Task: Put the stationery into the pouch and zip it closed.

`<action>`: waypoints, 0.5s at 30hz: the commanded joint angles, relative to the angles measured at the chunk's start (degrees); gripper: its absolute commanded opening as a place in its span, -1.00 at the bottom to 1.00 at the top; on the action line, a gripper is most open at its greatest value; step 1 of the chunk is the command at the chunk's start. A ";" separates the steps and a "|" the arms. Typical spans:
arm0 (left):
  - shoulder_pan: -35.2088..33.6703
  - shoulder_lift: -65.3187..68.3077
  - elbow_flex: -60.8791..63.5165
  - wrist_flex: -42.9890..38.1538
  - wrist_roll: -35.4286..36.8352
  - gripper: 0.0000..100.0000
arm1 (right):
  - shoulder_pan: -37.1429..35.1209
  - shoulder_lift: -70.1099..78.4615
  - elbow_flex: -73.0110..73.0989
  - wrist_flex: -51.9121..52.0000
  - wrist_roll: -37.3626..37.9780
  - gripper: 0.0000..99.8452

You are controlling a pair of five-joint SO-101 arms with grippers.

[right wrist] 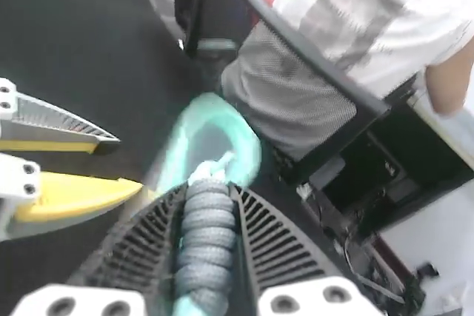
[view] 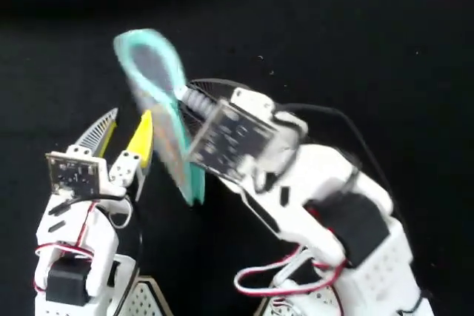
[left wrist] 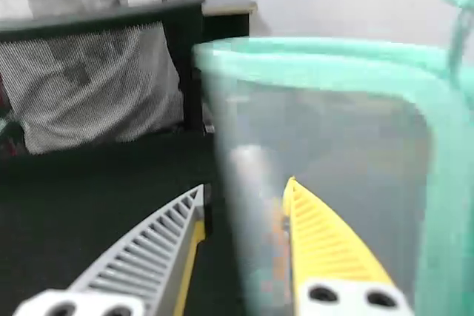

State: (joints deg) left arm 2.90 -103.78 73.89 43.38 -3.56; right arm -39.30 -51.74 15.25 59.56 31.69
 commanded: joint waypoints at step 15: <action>-0.31 -0.18 -15.78 14.15 0.53 -0.63 | -0.35 3.56 -3.30 -1.14 0.00 -0.98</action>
State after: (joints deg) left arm 2.29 -103.52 68.79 50.07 -3.56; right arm -39.38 -49.19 15.25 60.44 31.69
